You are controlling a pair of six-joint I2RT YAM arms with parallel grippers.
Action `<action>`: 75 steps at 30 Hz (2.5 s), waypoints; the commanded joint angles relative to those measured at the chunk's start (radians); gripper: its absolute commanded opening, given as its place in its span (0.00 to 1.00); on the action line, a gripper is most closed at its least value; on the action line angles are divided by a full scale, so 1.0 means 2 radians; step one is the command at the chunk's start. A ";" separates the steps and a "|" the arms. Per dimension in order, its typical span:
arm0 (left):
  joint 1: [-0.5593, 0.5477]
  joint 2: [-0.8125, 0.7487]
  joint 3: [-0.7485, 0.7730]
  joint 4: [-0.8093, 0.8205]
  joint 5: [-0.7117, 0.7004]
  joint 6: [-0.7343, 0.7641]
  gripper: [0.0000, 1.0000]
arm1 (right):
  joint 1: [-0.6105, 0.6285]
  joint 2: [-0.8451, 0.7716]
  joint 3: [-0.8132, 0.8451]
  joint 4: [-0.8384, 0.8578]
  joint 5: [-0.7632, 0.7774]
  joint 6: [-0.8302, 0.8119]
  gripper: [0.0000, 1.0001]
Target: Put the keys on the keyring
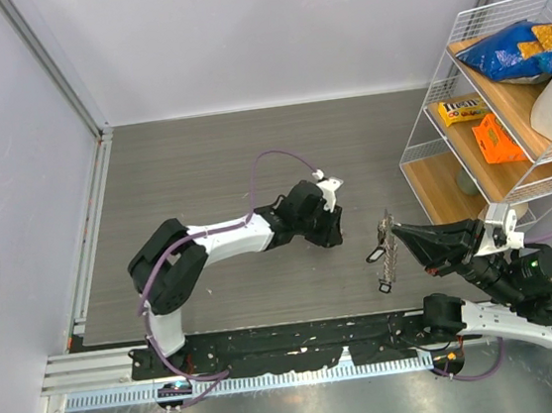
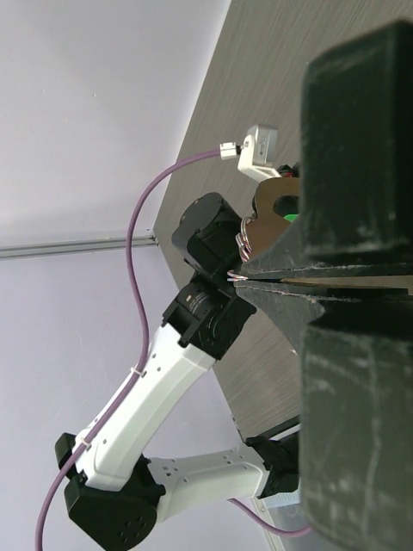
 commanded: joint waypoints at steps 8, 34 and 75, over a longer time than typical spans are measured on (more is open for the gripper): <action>0.000 0.055 0.081 -0.028 -0.032 -0.001 0.36 | 0.003 -0.004 0.012 0.021 0.000 0.002 0.06; -0.001 0.090 0.124 -0.075 -0.073 0.010 0.43 | 0.003 -0.007 0.003 0.024 -0.003 -0.002 0.06; -0.018 0.123 0.167 -0.111 -0.080 0.015 0.33 | 0.003 -0.021 0.001 0.017 -0.011 0.002 0.06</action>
